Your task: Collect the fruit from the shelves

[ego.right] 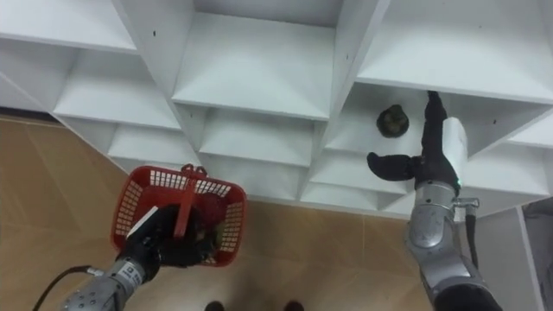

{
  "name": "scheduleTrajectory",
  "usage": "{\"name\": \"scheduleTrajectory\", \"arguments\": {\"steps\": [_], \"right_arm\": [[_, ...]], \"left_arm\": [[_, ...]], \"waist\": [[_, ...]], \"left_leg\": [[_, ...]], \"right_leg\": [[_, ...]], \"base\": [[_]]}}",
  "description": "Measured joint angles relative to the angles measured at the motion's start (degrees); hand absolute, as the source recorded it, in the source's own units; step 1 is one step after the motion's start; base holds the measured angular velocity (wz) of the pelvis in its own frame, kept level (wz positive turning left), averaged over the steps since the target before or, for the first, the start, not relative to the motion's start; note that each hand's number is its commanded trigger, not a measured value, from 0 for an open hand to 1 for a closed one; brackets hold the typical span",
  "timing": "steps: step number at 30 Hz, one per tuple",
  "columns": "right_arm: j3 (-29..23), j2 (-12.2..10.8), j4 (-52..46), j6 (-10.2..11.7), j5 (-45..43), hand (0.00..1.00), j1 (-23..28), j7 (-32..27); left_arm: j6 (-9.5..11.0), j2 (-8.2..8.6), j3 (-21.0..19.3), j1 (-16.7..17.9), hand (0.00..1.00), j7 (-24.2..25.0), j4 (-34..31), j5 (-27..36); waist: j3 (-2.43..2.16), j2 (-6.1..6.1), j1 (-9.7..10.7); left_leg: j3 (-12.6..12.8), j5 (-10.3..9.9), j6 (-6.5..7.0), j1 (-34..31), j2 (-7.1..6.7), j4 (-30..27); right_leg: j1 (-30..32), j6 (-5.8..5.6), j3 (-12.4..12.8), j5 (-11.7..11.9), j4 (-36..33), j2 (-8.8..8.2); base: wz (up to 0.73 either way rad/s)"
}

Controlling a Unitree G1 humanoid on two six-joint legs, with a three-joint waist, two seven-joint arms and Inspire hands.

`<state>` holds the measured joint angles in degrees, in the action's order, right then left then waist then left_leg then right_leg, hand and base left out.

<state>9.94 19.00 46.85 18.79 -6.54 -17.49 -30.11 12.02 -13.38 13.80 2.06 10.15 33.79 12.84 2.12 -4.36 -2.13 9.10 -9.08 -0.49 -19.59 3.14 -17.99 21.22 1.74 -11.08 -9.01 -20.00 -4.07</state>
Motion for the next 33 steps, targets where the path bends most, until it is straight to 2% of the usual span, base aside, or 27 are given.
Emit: {"name": "scheduleTrajectory", "arguments": {"steps": [2,5,10,22,33], "right_arm": [[-0.1,0.0,0.0,0.0,-0.5,0.0,-1.6,-0.2],[-0.8,0.1,-0.2,0.0,-1.1,0.0,-2.9,-2.4],[-2.5,0.7,-0.2,0.0,-0.9,0.0,-3.9,-5.6],[-2.5,1.9,0.0,0.0,0.2,0.0,-4.2,-7.5],[-2.4,1.9,4.8,0.1,8.6,0.0,-8.8,-8.2]], "left_arm": [[0.0,0.01,-0.1,-0.6,1.0,-0.1,0.2,0.0],[-0.3,0.0,-0.1,-1.4,1.0,-0.1,1.1,0.0],[-0.5,0.56,0.0,-2.1,1.0,0.0,1.1,0.0],[-0.9,1.19,0.0,-2.7,1.0,0.1,1.1,0.0],[-0.9,1.32,1.7,-3.2,1.0,-2.1,1.2,0.2]], "waist": [[0.37,-0.24,-0.3],[0.43,-0.31,-0.3],[0.53,-0.27,-1.3],[0.63,-0.19,-2.2],[0.93,0.25,-2.8]], "left_leg": [[0.3,0.0,0.01,-1.9,0.05,-1.0],[0.3,0.0,0.01,-4.2,0.04,-2.3],[0.4,0.0,-0.01,-5.9,0.07,-3.7],[0.4,0.0,-0.03,-8.7,0.19,-5.8],[0.4,0.0,-0.01,-9.9,0.19,-5.3]], "right_leg": [[2.4,0.22,0.5,-0.2,-1.7,-0.11],[5.2,0.6,0.2,-1.0,-4.4,-0.83],[7.1,1.01,0.1,-1.7,-6.0,-1.06],[10.4,1.52,0.3,-2.0,-8.8,-1.62],[11.5,1.48,0.0,-2.0,-8.5,-1.69]], "base": [[-0.07],[0.04],[0.03],[0.0],[0.0]]}}
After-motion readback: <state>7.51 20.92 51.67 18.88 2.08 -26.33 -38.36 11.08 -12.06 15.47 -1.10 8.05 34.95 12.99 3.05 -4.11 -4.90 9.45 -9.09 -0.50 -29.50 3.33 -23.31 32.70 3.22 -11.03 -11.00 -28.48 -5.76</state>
